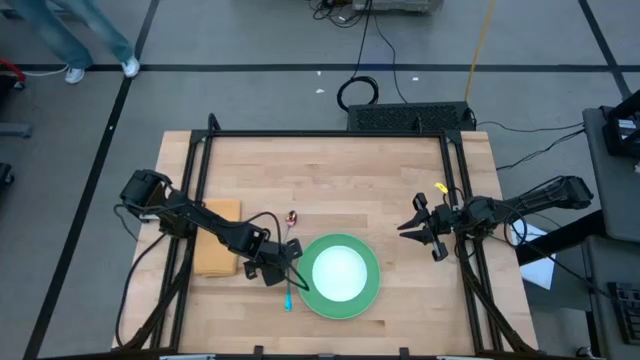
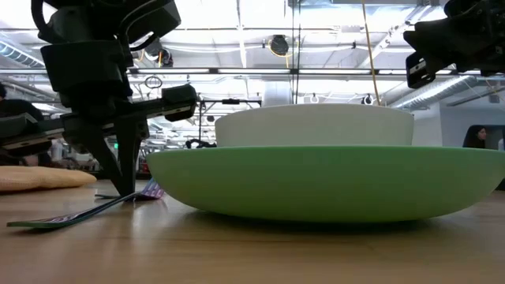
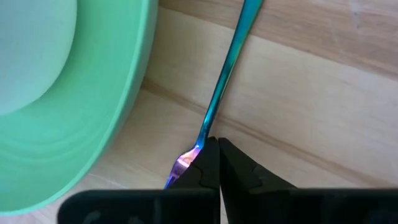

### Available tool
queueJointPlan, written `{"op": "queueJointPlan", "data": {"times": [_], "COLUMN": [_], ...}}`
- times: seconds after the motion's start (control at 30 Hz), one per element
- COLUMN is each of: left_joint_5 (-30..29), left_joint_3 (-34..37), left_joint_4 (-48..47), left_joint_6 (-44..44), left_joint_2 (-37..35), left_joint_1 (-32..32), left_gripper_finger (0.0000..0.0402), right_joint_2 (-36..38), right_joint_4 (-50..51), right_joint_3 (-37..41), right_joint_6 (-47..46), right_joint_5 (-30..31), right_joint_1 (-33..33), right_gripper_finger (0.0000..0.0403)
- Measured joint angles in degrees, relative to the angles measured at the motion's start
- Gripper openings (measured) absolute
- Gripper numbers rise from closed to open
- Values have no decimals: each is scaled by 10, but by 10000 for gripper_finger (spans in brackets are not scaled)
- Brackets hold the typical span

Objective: Set table place
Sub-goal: Put the violet fork to the left of the green plate

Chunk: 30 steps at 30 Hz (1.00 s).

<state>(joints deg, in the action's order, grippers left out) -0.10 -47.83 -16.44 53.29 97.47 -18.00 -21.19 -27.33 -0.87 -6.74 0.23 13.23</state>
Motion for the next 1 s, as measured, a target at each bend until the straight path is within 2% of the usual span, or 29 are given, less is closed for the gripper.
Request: {"op": "queueJointPlan", "data": {"times": [0.77, 1.0], "left_joint_5": [-13, -17], "left_joint_3": [1, 0], "left_joint_4": [21, 16], "left_joint_6": [-10, -43], "left_joint_2": [1, 1], "left_joint_1": [1, 2], "left_gripper_finger": [0, 0], "right_joint_2": [0, 0], "right_joint_4": [0, 1], "right_joint_3": [0, 0], "right_joint_6": [-1, -1], "right_joint_5": [0, 0], "right_joint_1": [0, 0], "right_gripper_finger": [66, 66]}}
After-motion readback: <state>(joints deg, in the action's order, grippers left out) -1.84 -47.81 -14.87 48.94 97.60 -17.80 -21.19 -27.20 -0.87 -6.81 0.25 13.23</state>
